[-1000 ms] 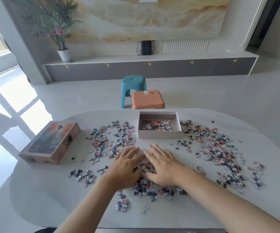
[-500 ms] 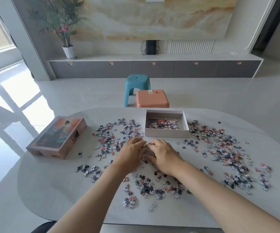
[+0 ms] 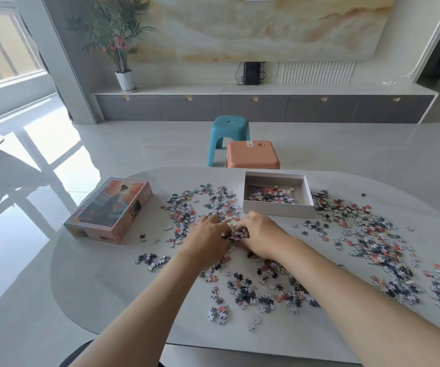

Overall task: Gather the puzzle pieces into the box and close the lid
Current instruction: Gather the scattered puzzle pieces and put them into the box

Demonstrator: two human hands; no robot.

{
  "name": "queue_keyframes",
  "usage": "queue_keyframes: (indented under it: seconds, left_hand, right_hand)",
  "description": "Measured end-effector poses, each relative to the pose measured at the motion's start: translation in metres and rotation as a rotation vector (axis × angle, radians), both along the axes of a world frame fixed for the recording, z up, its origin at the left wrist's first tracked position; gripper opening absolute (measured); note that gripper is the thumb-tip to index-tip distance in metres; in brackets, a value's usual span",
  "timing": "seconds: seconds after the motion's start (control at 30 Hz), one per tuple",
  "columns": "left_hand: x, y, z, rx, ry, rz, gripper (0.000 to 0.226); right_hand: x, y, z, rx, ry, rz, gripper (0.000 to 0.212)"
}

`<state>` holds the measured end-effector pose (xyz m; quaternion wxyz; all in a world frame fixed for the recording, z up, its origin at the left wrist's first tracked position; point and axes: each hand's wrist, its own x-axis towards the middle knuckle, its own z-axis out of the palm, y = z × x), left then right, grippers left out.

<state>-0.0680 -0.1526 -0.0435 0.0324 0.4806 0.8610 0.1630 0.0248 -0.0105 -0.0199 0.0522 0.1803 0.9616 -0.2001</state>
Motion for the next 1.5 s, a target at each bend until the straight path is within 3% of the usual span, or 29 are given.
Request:
queue_keyframes:
  seconds: [0.2,0.47,0.63,0.87,0.97,1.13,1.23,1.37,1.43,1.5]
  left_hand:
    - [-0.001,0.018,0.009,0.049,-0.140,0.026,0.009]
    - [0.004,0.035,0.016,0.094,-0.257,0.089,0.011]
    - [0.004,0.062,0.031,0.247,-0.353,0.104,0.009]
    - [0.000,0.129,0.051,0.428,-0.363,0.132,0.015]
    - [-0.007,0.149,0.051,0.378,-0.323,0.128,0.016]
    - [-0.003,0.151,0.043,0.069,-0.176,0.025,0.036]
    - [0.004,0.149,0.033,0.147,-0.006,0.009,0.035]
    - [0.028,0.144,0.028,0.363,0.018,-0.059,0.023]
    - [0.041,0.139,0.019,0.268,0.148,-0.091,0.020]
    - [0.049,0.133,0.006,0.162,0.217,-0.071,0.030]
  right_hand:
    - [0.004,0.008,0.005,-0.067,0.093,-0.050,0.016]
    - [0.012,0.019,0.009,-0.248,0.174,-0.123,0.018]
    - [0.017,0.045,0.023,-0.350,0.344,-0.285,0.011]
    - [0.016,0.095,0.047,-0.197,0.527,-0.387,0.008]
    - [0.012,0.111,0.045,-0.137,0.535,-0.408,0.011]
    - [0.018,0.124,0.037,-0.120,0.351,-0.259,0.018]
    - [0.025,0.127,0.036,-0.105,0.445,-0.275,0.019]
    - [0.046,0.135,0.031,-0.060,0.549,-0.327,0.020]
    - [0.062,0.143,0.021,0.068,0.518,-0.354,0.023]
    - [0.079,0.148,0.009,0.158,0.342,-0.369,0.034]
